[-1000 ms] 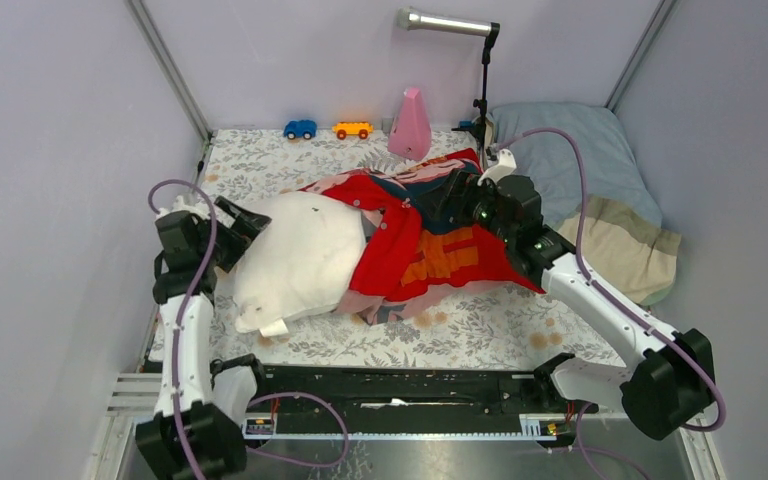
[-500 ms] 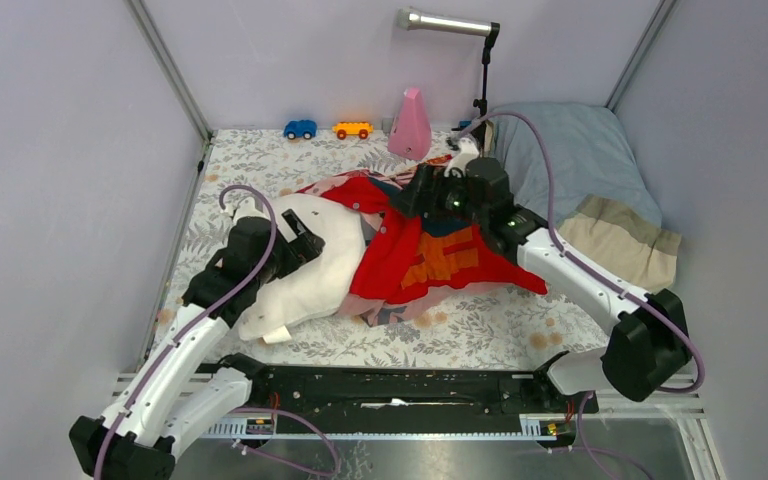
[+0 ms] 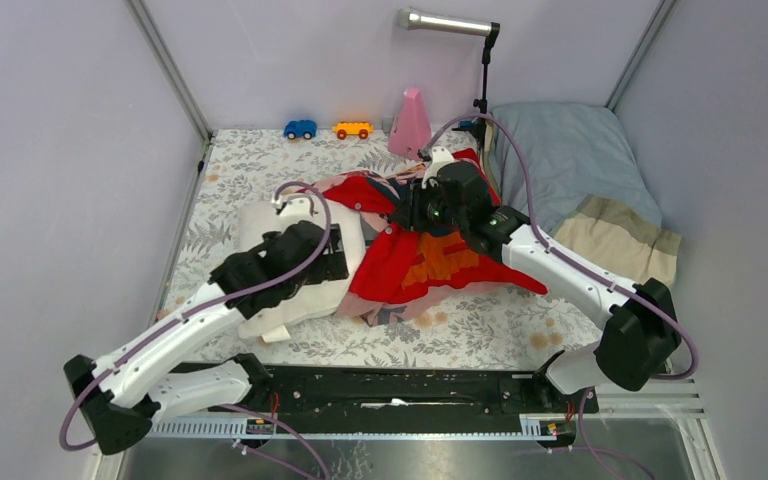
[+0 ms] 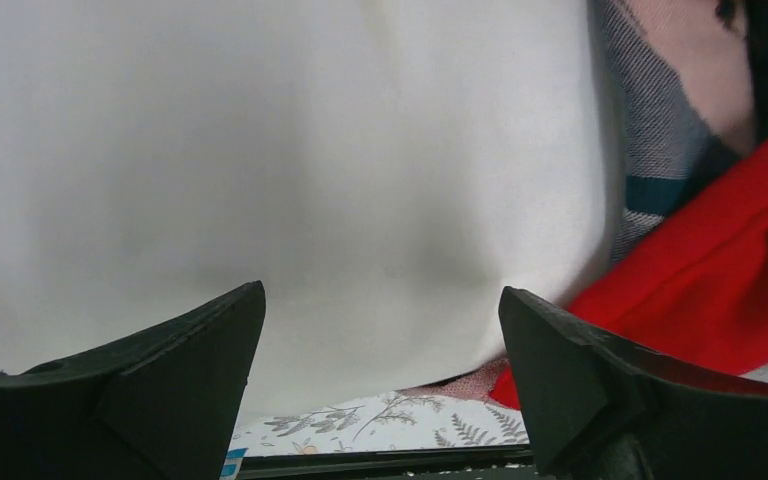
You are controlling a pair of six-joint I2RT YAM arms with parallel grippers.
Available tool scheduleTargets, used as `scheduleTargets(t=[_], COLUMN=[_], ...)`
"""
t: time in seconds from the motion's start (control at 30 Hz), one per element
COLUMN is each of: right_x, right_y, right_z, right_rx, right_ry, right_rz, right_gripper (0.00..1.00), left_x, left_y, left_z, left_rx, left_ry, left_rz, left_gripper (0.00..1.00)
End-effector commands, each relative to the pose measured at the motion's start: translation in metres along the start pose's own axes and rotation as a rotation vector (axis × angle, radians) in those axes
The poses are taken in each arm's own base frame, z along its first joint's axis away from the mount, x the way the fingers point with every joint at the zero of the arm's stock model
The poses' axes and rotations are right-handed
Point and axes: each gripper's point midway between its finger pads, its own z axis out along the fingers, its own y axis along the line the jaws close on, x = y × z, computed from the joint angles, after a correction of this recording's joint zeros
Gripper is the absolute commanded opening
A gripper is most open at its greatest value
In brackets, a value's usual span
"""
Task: Remove the pillowcase from the pillow
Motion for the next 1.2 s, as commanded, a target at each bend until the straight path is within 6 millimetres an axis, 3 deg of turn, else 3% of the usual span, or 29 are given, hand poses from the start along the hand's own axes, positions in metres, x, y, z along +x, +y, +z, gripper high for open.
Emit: scheduleTargets(t=[0.0,0.07,0.13,0.37,0.43,0.5,0.6,0.63,0.67,0.83,0.97,1.03,1.07,1.17], right_x=[-0.005,-0.003,-0.004,-0.005,-0.008,-0.012,-0.024,-0.027,-0.032,-0.05,-0.071,-0.083,-0.087,-0.075], right_y=[-0.004,-0.006,-0.007,-0.027,-0.038,-0.047,-0.061,-0.067,-0.073,-0.094,-0.116,-0.103,-0.087,-0.025], right_z=[-0.008,-0.011,-0.015,-0.031,-0.038,-0.047,-0.067,-0.073,-0.082,-0.118,-0.141,-0.143,-0.138,-0.107], right_rx=[0.027,0.034,0.034,0.133,0.191,0.234,0.279,0.298,0.322,0.462,0.559,0.506,0.423,0.101], right_ry=[-0.029,-0.04,-0.061,-0.12,-0.161,-0.206,-0.283,-0.305,-0.337,-0.458,-0.523,-0.527,-0.5,-0.28], right_rz=[-0.024,-0.023,-0.014,0.002,0.025,0.051,0.092,0.106,0.115,0.132,0.194,0.156,0.105,-0.014], right_gripper=[0.27,0.2,0.07,0.0,0.0,0.0,0.0,0.0,0.0,0.0,0.0,0.0,0.03,0.41], left_x=[-0.006,-0.003,-0.004,0.003,0.004,0.003,-0.007,-0.014,-0.023,-0.091,-0.14,-0.154,-0.159,-0.159], left_y=[-0.008,-0.021,-0.02,0.037,0.039,0.035,0.043,0.052,0.061,0.081,0.109,0.117,0.115,0.089], left_z=[0.009,0.018,0.028,0.072,0.079,0.081,0.081,0.079,0.076,0.037,0.004,-0.005,-0.007,0.003], left_rx=[-0.02,0.017,-0.001,-0.061,0.005,0.075,0.058,0.026,-0.014,-0.067,-0.184,-0.194,-0.177,-0.028], left_ry=[-0.014,0.003,-0.004,0.077,0.082,0.074,0.032,0.011,-0.011,-0.144,-0.231,-0.25,-0.257,-0.215], left_rz=[0.097,0.112,0.094,-0.109,-0.174,-0.21,-0.253,-0.27,-0.284,-0.29,-0.29,-0.304,-0.306,-0.294], left_gripper=[0.99,0.99,0.99,0.98,0.85,0.63,0.13,0.01,0.0,0.0,0.0,0.0,0.0,0.0])
